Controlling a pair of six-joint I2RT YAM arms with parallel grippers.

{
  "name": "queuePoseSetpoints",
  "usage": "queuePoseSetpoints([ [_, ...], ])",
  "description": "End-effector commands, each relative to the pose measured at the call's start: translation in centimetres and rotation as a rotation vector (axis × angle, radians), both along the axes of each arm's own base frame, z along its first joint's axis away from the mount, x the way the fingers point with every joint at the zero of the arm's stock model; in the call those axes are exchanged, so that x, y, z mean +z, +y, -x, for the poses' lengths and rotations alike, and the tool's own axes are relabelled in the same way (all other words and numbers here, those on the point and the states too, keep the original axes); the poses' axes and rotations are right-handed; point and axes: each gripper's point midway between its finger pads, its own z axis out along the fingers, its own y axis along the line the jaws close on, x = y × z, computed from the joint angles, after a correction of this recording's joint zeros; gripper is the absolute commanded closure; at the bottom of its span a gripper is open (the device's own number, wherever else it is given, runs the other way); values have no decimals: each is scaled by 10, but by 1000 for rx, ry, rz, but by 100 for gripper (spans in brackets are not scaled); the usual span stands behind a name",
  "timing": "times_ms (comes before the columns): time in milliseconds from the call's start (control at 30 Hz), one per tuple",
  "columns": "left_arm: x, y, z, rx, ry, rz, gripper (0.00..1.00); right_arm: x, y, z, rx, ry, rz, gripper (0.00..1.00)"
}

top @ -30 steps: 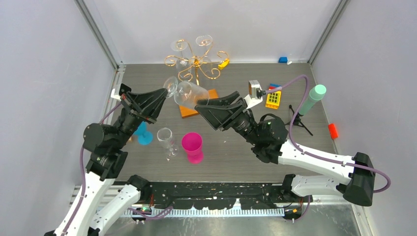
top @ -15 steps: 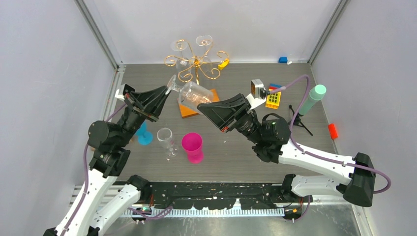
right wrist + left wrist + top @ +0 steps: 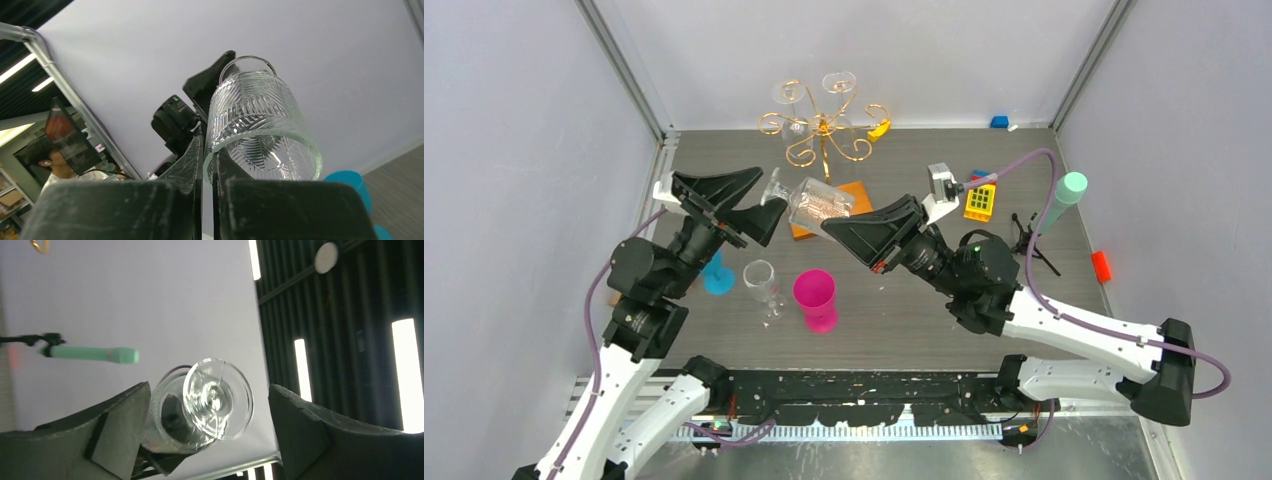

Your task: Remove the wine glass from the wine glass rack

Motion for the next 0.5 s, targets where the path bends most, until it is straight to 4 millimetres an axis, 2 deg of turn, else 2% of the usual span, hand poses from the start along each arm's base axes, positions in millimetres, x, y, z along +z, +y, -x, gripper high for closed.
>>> queuePoseSetpoints([
  [0,-3,10,15,107,-110,-256,2,39,-44,-15,-178,50,-54,100],
  [33,-7,11,18,124,-136,-331,1,43,-49,-19,-210,73,-45,100],
  [100,-18,16,23,155,-169,-496,0,15,-58,-42,-340,198,108,100],
  [133,-23,21,25,174,-178,-569,0,11,-63,-45,-366,217,143,100],
  [167,-25,26,27,198,-199,-639,0,-3,-68,-50,-413,254,228,100],
  [300,-37,54,30,321,-246,-883,0,-41,-87,-52,-488,338,464,100],
  [467,-53,93,29,489,-239,-1057,0,-85,-103,-37,-470,397,757,100],
])
